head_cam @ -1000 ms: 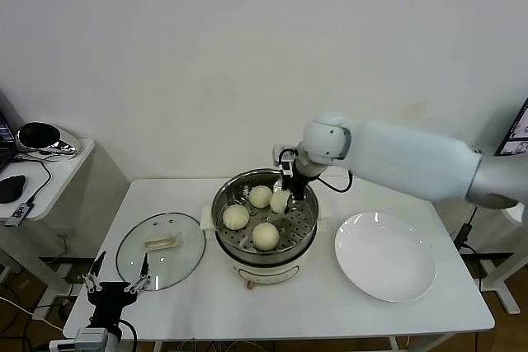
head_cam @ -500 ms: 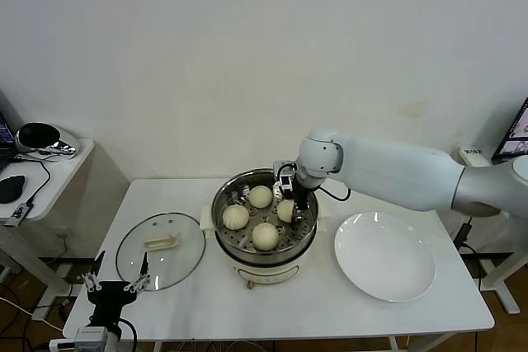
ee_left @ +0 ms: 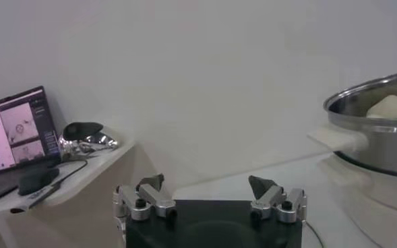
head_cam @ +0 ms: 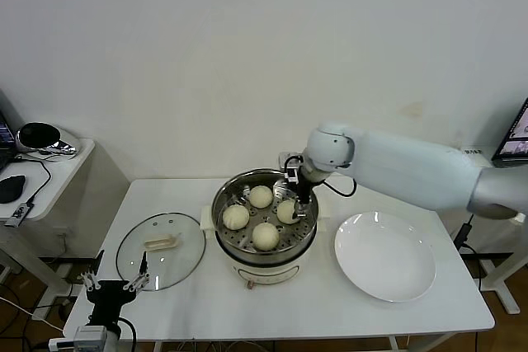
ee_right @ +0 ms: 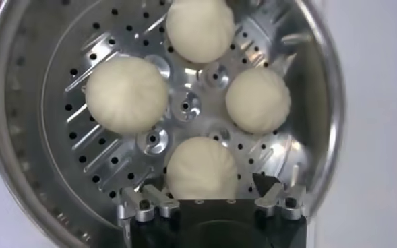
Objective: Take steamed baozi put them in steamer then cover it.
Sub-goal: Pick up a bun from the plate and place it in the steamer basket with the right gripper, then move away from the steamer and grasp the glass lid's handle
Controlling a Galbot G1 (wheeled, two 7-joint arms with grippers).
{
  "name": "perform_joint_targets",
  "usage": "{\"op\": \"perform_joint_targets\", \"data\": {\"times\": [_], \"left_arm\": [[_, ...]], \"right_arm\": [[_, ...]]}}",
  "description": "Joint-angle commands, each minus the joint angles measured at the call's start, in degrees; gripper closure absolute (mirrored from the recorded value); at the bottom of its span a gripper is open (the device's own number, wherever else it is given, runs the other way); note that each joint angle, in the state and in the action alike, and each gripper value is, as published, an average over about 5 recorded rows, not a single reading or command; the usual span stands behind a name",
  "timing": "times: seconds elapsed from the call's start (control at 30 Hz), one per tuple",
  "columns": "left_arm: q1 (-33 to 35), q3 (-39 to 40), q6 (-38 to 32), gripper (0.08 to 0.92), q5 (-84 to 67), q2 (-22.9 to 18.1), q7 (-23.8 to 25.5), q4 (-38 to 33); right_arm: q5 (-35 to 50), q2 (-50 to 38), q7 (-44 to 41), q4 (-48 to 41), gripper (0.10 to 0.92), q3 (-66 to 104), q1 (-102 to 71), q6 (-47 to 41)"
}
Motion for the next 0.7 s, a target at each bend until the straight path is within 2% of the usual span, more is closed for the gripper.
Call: {"op": "perform_joint_targets", "data": {"times": [0.03,0.23,0.37,0.53,0.7], "left_arm": [[-0.1,0.3,0.0,0.177,0.1,0.0,0.0,0.3],[-0.6,0.4,-0.2,0.177,0.4,-0.2,0.0,0.6],[-1.0,0.4,-0.3,0.177,0.7,-0.5,-0.1,0.9],[-1.5,1.2,-1.2,0.177,2.7,-1.1,-0.6,1.9],[-2.2,2.6,-3.1,0.177,6.3,-2.1,-2.5,3.4]], "right_arm": [[0.7,-16.1,14.0,13.9,0.203,13.0,-9.5,7.6],[0.4,-26.4,30.3,21.4,0.203,38.3,-38.0,17.6],[-1.1,-26.2,37.6,24.4,0.203,58.6,-60.8,26.1],[-12.9,-12.2,40.4,25.0,0.203,85.5,-87.5,33.9],[-21.5,3.2,38.0,25.8,0.203,99.4,-99.7,42.1]]}}
